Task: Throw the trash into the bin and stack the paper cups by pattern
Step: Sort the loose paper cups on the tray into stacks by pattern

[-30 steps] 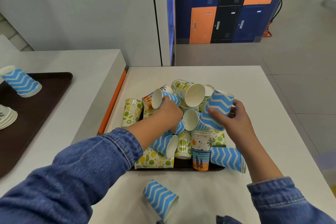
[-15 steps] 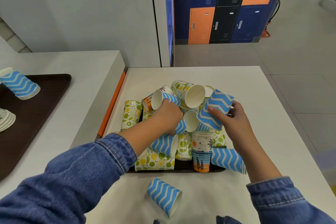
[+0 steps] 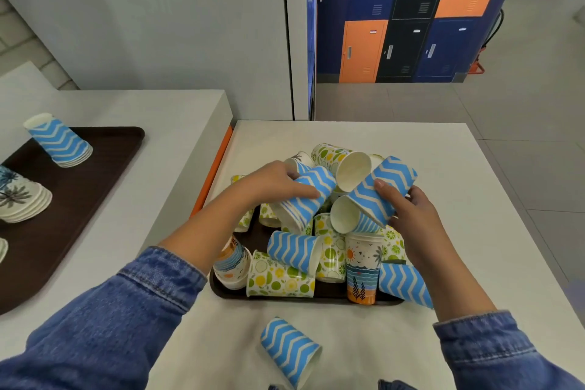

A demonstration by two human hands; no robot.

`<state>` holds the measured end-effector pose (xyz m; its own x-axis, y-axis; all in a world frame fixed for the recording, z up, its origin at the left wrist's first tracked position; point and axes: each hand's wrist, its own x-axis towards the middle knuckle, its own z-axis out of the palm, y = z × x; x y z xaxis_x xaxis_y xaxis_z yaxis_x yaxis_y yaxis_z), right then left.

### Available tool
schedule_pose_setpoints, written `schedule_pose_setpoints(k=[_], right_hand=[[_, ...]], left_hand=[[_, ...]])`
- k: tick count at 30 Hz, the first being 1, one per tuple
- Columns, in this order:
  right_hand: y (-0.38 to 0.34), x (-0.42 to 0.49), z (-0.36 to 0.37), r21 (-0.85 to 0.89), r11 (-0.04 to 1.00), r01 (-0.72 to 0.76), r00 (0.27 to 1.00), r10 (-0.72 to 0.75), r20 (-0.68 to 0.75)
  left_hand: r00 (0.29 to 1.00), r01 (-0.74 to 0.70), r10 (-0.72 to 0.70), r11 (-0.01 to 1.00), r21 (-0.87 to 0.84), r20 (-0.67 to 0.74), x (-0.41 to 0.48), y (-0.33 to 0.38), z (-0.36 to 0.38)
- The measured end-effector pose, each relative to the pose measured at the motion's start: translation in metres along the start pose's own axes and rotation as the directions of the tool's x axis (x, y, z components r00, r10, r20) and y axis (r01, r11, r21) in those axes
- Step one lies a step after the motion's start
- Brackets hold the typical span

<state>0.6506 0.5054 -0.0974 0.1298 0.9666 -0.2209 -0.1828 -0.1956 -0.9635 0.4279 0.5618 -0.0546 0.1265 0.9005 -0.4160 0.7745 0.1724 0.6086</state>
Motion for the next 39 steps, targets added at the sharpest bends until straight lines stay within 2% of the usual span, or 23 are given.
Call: schedule_pose_setpoints(k=[2,4,6,8,11,13,17,23,27,31,34,39], right_hand=[[0.0,-0.001,0.004,-0.003,1.0,-0.005,1.0,0.005,0.021],[0.0,-0.002,0.008,-0.004,1.0,-0.021,0.999,0.021,0.041],[-0.002,-0.003,0.012,0.017,0.998,-0.053,0.997,0.052,0.05],[-0.006,-0.003,0.014,0.061,0.995,-0.083,0.995,0.08,0.057],[-0.011,-0.002,0.016,0.136,0.984,-0.111,0.992,0.102,0.073],[-0.014,-0.001,0.018,0.17,0.977,-0.126,0.99,0.113,0.085],[-0.015,-0.001,0.019,0.233,0.955,-0.182,0.979,0.152,0.138],[-0.009,-0.004,0.022,0.208,0.956,-0.206,0.963,0.161,0.215],[-0.013,-0.005,0.018,0.157,0.981,-0.114,0.969,0.076,0.233],[-0.018,-0.003,0.013,0.209,0.972,-0.106,0.965,0.05,0.259],[-0.018,0.0,0.013,0.176,0.982,-0.073,0.958,0.02,0.285],[-0.018,0.001,0.017,0.123,0.991,-0.051,0.965,0.017,0.261]], left_hand=[[0.997,0.076,-0.082,0.969,-0.236,-0.014,-0.004,-0.006,-0.005],[0.986,0.155,-0.164,0.872,-0.465,0.022,-0.007,-0.012,-0.006],[0.971,0.233,-0.205,0.674,-0.701,0.125,-0.012,-0.02,-0.008],[0.947,0.311,-0.216,0.411,-0.857,0.24,-0.02,-0.026,-0.009],[0.925,0.348,-0.187,0.071,-0.935,0.33,-0.035,-0.037,-0.008],[0.927,0.334,-0.162,-0.05,-0.941,0.337,-0.043,-0.042,-0.006],[0.95,0.27,-0.125,-0.134,-0.953,0.287,-0.058,-0.045,-0.002],[0.959,0.18,-0.183,-0.196,-0.964,0.217,-0.067,-0.046,0.001],[0.968,0.129,-0.179,-0.254,-0.959,0.177,-0.07,-0.059,0.008],[0.981,0.083,-0.14,-0.332,-0.94,0.136,-0.075,-0.075,0.008],[0.986,0.013,-0.149,-0.384,-0.923,0.075,-0.074,-0.085,0.005],[0.989,-0.098,-0.144,-0.376,-0.921,-0.046,-0.071,-0.09,0.005]])
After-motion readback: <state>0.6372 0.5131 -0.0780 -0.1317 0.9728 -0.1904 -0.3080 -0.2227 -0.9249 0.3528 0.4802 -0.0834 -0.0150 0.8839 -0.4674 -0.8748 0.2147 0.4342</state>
